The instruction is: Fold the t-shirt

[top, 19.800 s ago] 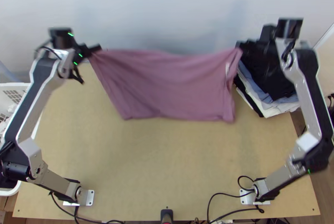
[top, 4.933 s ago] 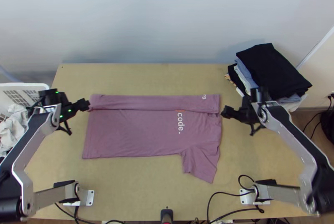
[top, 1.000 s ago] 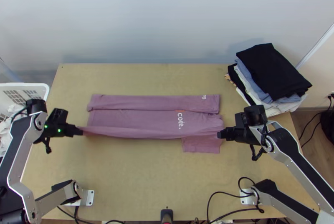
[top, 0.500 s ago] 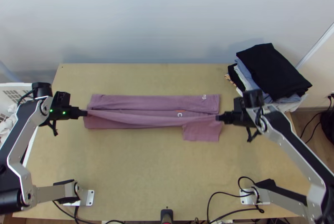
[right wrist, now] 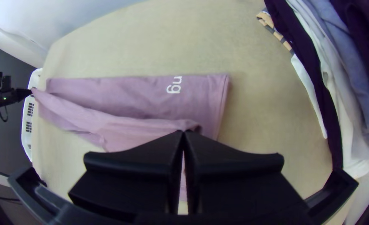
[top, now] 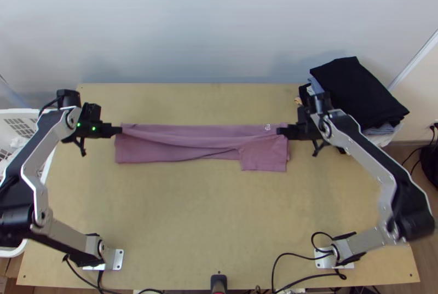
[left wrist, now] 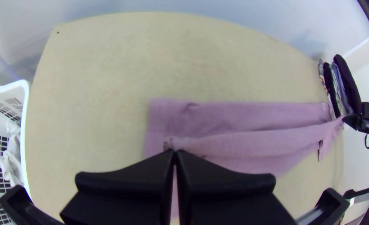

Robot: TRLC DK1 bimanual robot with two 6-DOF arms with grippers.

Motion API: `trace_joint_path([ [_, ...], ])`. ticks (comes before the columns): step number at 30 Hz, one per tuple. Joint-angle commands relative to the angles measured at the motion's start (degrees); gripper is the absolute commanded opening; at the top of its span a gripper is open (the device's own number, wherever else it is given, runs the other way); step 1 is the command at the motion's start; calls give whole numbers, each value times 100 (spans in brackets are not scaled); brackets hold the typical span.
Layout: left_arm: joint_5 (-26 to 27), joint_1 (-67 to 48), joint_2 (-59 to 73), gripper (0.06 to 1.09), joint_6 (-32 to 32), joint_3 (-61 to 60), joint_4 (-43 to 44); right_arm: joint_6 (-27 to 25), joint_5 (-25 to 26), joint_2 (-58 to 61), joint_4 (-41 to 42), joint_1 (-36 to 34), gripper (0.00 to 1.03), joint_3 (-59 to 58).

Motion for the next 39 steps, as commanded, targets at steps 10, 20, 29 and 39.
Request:
trace_joint_path([
  [10,-235,-176,1562,10,-169,1210,97,-109,87,1612,80,-137,3,1253],
  [20,-296,-97,1351,84,-371,797,325,-13,527,1612,221,-137,98,1130],
  [29,969,633,648,97,-248,129,457,233,219,-190,-122,-67,99,955],
  [39,1804,1020,868,97,59,-249,71,1341,-2919,-173,-1274,-876,99,2097],
])
